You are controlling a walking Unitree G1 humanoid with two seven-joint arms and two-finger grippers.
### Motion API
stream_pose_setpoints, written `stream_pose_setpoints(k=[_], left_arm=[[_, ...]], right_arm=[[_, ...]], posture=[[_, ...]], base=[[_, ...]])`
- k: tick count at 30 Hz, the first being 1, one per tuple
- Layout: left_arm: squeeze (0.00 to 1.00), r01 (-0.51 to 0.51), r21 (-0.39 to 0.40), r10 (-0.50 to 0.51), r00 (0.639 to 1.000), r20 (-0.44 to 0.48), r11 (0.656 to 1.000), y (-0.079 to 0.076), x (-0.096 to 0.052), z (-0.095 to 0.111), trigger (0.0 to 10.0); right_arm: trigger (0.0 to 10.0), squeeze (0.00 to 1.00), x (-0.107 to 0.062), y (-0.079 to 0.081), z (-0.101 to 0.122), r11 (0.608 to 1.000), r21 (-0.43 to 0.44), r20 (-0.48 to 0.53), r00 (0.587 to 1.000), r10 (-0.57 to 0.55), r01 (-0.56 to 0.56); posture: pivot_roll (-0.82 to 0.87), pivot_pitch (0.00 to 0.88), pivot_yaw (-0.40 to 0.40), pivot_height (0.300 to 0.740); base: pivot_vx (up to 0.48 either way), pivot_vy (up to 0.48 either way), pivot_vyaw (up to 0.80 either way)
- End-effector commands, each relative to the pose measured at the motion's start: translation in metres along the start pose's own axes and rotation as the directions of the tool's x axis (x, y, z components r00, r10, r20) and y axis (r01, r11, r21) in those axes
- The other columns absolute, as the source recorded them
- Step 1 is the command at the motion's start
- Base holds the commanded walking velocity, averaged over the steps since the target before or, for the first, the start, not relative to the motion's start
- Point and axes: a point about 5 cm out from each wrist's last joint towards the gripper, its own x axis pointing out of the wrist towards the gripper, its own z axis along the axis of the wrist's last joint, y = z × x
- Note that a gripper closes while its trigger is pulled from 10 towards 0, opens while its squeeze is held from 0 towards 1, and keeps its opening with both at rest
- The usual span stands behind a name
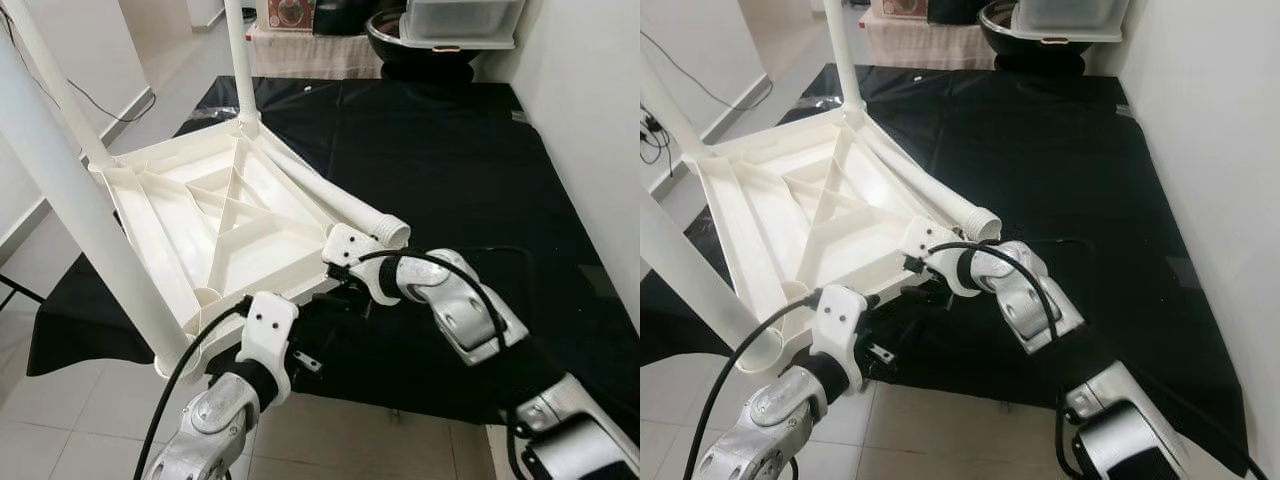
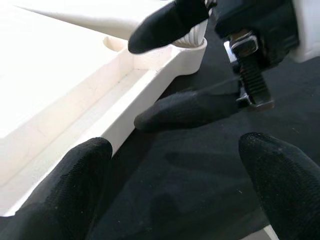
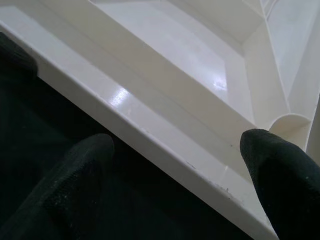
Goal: Building children table
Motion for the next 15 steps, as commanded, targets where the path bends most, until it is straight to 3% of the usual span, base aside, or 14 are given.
stream_pose_setpoints(k=[1,7,10,12,15], left_arm=[[0.00,-0.015,0.005,0.015,1.000,-0.016,1.000,0.001,-0.002,-0.003,10.0],[0.00,-0.018,0.017,0.019,1.000,-0.012,1.000,0.002,-0.001,-0.003,10.0],[0.00,-0.051,0.043,0.051,0.999,0.008,0.998,0.006,0.000,0.001,10.0],[0.00,-0.086,0.051,0.085,0.996,0.017,0.995,0.010,0.001,0.002,10.0],[0.00,-0.097,0.055,0.096,0.995,0.015,0.994,0.013,0.001,0.002,10.0]], right_arm=[[10.0,0.00,0.005,0.003,-0.001,0.999,0.012,-0.025,0.999,0.031,-0.031],[10.0,0.00,0.006,-0.001,0.000,0.998,0.065,0.017,1.000,0.017,-0.018],[10.0,0.00,-0.002,-0.006,0.011,0.984,0.179,0.194,0.980,-0.052,0.017],[10.0,0.00,-0.012,-0.006,0.018,0.974,0.222,0.335,0.934,-0.125,0.051],[10.0,0.00,-0.020,-0.004,0.019,0.970,0.229,0.401,0.899,-0.174,0.085]], posture=[[-0.02,0.129,-0.006,0.740],[-0.03,0.130,-0.003,0.740],[-0.03,0.133,0.002,0.740],[-0.03,0.135,0.006,0.740],[-0.03,0.135,0.012,0.740]], base=[[0.000,0.000,0.00],[0.000,0.000,0.00],[0.000,0.000,0.00],[0.000,0.000,0.00],[0.000,0.000,0.00]])
